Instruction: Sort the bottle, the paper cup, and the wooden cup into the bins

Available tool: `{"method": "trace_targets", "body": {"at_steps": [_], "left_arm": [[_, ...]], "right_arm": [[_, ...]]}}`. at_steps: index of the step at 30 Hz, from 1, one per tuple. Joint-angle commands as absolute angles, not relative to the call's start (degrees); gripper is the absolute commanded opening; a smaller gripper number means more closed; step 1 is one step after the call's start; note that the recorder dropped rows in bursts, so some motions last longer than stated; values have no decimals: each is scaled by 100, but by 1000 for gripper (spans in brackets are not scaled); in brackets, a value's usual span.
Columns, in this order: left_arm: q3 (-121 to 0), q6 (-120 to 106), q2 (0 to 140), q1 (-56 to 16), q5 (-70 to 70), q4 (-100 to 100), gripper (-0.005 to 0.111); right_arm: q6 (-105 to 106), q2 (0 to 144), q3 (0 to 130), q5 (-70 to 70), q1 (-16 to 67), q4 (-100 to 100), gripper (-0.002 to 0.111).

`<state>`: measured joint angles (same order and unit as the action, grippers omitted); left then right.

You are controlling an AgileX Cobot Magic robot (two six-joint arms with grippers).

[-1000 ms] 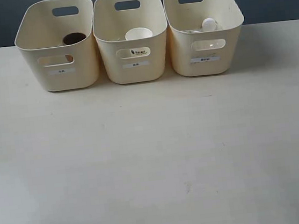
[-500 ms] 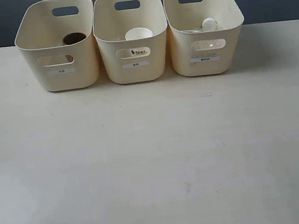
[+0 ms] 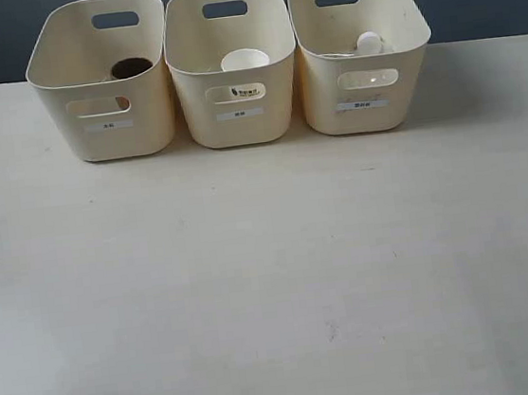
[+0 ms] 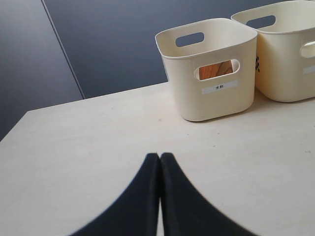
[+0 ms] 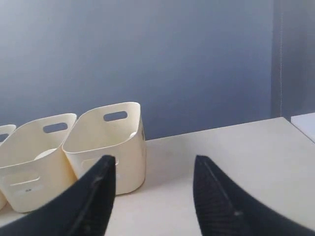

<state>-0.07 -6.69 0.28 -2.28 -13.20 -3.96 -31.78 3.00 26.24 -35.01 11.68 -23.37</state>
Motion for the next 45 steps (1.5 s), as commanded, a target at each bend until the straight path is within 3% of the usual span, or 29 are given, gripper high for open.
{"method": "trace_targets", "body": {"at_steps": [1, 8, 35, 45], "left_arm": [[0, -658, 0, -247, -1287, -396, 0], [0, -658, 0, -247, -1287, -396, 0], [0, -658, 0, -247, -1287, -396, 0], [0, -658, 0, -247, -1287, -396, 0]], "right_arm": [[-3167, 261, 2116, -2855, 634, -2160, 47], [-3178, 261, 1082, -1475, 218, -1766, 47], [-3155, 120, 233, -1455, 206, -1766, 47], [-3155, 0, 0, -721, 206, -1792, 47]]}}
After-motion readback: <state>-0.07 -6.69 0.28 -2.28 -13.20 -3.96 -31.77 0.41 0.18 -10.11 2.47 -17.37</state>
